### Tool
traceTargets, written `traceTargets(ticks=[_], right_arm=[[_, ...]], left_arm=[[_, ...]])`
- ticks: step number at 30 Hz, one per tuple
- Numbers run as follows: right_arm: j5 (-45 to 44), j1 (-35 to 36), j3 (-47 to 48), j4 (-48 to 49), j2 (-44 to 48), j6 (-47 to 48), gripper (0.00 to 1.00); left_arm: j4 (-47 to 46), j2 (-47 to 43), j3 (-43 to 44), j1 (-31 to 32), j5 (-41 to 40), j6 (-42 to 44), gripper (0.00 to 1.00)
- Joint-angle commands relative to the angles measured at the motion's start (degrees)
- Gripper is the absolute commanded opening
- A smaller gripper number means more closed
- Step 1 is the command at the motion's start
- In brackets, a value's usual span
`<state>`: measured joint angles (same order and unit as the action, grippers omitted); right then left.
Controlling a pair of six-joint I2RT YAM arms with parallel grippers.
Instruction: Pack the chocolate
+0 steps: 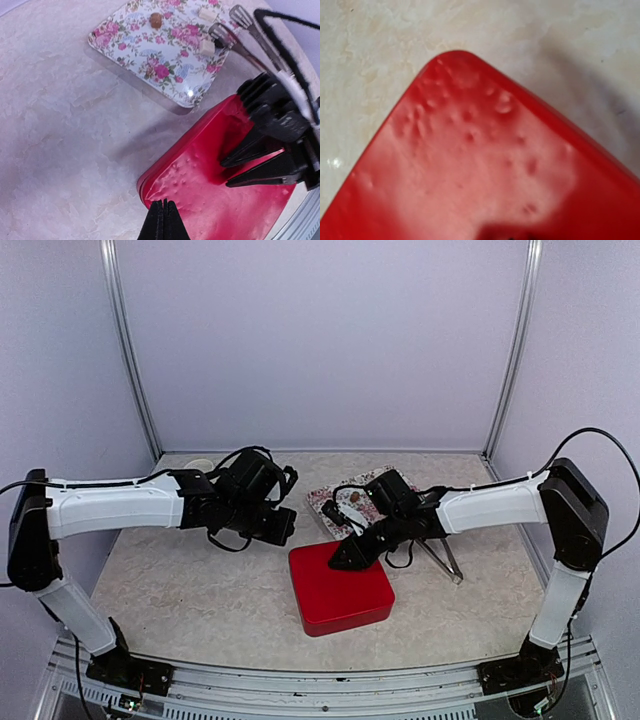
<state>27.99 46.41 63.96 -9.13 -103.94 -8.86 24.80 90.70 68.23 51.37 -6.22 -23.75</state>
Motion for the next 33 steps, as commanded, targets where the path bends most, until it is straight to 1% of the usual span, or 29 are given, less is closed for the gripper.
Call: traceTargets(ticks=[1, 4, 7, 9, 12, 16, 20, 21, 23, 26, 28, 30, 33], right_arm=[[1.0, 0.6, -1.7, -0.4, -2.0, -1.3, 0.24], [1.1, 0.6, -1.6, -0.1, -2.6, -1.7, 0.23], [1.3, 0.6, -1.5, 0.0, -2.7, -1.7, 0.23], [1.4, 0.5, -1.4, -0.2, -2.8, -1.6, 0.23], [1.5, 0.5, -1.3, -0.3, -2.8, -1.5, 0.23], [1.5, 0.4, -1.3, -0.2, -2.3, -1.7, 0.23], [2.7, -0.3, -1.7, 1.0, 1.8, -2.5, 0.29], [3.0, -0.6, -2.0, 1.4, 3.6, -2.9, 0.31], [3.9, -1.5, -2.0, 1.5, 6.7, -3.6, 0.36], [4.7, -3.3, -2.7, 0.1, 11.6, -4.7, 0.45], [4.5, -5.0, -4.0, -2.2, 14.2, -5.0, 0.50], [3.7, -6.4, -5.6, -4.2, 16.2, -5.2, 0.55], [3.4, -7.8, -9.9, -5.5, 17.7, -5.8, 0.59]], left_arm=[[0.9, 6.5, -0.8, 0.3, 0.6, 2.5, 0.00], [0.5, 11.4, -2.4, -0.4, 1.4, 2.5, 0.00], [1.7, 12.6, -2.8, -0.5, -0.6, 2.4, 0.00], [2.2, 10.6, -2.2, -0.4, -1.7, 2.1, 0.00], [4.6, 7.4, 0.9, 0.1, -3.5, 2.2, 0.00], [4.8, 4.4, 3.5, 0.9, -2.8, 2.3, 0.00], [2.6, 2.1, 2.0, 0.7, -1.8, 1.5, 0.00], [1.7, 1.4, 1.1, 0.4, -1.5, 1.0, 0.02], [-0.8, -0.5, -1.1, -0.3, -0.3, -0.1, 0.12], [-5.4, -3.4, -5.5, -1.5, 2.5, -1.7, 0.36], [-7.7, -5.0, -8.3, -2.0, 4.5, -2.8, 0.47], [-10.0, -5.8, -10.9, -2.3, 6.9, -3.8, 0.51], [-14.0, -6.4, -15.0, -2.5, 10.1, -6.2, 0.55]])
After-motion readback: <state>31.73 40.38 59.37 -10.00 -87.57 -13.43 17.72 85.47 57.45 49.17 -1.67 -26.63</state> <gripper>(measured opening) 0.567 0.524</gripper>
